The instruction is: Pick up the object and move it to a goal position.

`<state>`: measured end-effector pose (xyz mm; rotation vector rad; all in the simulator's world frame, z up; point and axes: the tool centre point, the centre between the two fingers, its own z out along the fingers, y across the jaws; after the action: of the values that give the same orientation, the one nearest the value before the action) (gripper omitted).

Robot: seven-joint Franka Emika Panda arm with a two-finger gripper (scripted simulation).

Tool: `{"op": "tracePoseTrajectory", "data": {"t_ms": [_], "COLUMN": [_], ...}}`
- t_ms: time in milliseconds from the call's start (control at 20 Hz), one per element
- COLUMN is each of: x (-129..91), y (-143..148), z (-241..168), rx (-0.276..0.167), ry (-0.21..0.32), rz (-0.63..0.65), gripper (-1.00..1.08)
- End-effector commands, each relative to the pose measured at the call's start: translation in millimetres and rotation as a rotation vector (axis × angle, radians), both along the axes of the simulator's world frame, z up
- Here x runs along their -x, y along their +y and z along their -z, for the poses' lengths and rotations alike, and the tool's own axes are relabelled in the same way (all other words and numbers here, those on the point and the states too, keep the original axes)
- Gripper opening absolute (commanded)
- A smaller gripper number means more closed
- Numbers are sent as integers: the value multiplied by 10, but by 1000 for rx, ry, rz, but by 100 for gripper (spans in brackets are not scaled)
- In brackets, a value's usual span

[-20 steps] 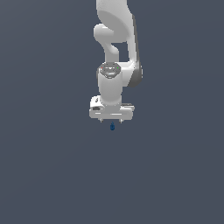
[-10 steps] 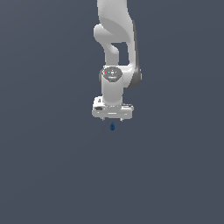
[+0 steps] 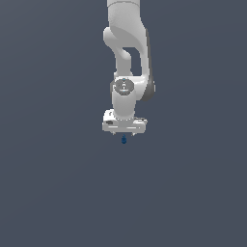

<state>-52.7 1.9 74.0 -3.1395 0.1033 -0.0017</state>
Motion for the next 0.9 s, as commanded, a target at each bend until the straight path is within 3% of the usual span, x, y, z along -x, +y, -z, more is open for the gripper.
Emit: {"op": "tracePoseTrajectory", "data": {"t_ms": [0,400,450,850], "x": [11,7,7,7], "y": [1,0,0,0], "z": [130,317,317,317], "rx": [0,0,0,0], "ry": [1,1,1,1], "rz": [0,1,1,1], "gripper": [100,100,-100,-100]}}
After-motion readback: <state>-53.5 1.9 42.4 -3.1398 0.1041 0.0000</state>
